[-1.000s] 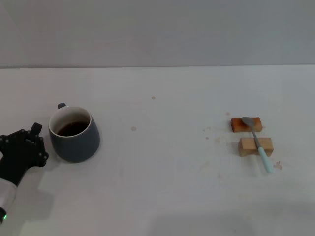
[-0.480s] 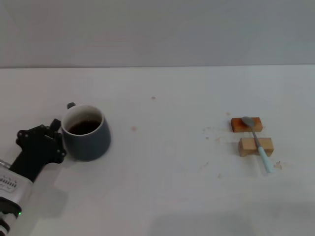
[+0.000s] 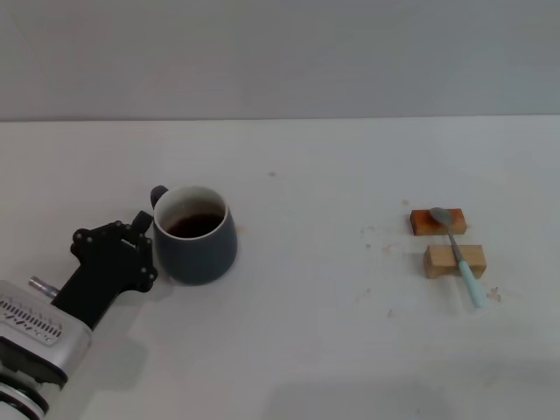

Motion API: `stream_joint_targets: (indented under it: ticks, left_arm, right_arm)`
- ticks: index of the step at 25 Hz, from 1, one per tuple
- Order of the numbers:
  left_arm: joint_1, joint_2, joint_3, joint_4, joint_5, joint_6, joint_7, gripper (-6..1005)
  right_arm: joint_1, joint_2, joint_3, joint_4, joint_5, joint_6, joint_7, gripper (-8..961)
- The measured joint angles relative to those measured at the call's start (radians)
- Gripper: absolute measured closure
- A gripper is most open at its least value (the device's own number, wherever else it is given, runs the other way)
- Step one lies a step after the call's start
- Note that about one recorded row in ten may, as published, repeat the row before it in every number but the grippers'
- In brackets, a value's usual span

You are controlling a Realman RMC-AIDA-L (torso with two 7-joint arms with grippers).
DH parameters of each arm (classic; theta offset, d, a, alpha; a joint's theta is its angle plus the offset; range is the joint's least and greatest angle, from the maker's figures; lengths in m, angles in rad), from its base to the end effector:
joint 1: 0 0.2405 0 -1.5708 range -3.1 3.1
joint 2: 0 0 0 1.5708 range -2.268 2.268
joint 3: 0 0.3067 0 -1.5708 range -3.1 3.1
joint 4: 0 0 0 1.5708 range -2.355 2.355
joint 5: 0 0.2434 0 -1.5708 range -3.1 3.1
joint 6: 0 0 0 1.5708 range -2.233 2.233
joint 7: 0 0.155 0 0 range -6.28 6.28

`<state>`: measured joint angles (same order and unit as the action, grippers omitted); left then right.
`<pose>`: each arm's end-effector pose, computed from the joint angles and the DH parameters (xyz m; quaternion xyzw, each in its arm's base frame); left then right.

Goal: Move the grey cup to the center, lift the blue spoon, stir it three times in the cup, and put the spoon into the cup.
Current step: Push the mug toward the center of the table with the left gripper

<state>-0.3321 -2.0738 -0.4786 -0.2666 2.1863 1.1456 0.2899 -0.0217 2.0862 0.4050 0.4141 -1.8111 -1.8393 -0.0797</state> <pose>-0.3841 0.3185 -0.1175 -0.8038 -0.0773 -0.1701 0.5649 0.3959 0.1698 -0.0363 -0.5196 0.1680 0.3742 0.7495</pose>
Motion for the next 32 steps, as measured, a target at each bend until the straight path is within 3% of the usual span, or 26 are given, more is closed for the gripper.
stream_joint_targets:
  ticks: [24, 32]
  left_arm:
    - [-0.011, 0.0, 0.011, 0.001, -0.002, -0.038, 0.0, 1001]
    - [-0.025, -0.003, 0.062, -0.049, 0.0, -0.038, 0.0, 1001]
  right_arm:
    - [-0.001, 0.0, -0.001, -0.002, 0.0, 0.003, 0.0, 220]
    - [0.0, 0.0, -0.007, -0.002, 0.0, 0.001, 0.0, 221]
